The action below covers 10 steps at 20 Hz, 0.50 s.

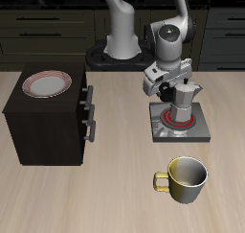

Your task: Place moka pot on the flat stove and turn off the stove

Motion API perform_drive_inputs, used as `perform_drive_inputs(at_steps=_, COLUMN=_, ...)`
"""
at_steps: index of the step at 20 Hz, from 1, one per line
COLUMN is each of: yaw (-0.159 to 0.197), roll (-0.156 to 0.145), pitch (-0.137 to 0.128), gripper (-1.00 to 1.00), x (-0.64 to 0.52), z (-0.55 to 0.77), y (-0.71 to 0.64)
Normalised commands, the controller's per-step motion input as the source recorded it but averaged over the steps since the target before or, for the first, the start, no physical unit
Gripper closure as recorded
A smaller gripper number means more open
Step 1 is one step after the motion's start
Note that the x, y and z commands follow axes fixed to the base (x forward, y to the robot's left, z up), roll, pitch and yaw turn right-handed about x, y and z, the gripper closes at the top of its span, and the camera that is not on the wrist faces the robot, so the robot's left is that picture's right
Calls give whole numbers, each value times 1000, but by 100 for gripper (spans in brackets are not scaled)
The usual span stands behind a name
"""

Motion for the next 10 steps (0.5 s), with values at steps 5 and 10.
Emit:
perform_drive_inputs(at_steps=5, yaw=-35, roll=21, pitch=15, gripper=100, x=-14, z=-25, y=8)
perform_drive_inputs(at_steps=10, yaw=-36, roll=50, pitch=-7, gripper=100, x=31, z=45, y=121)
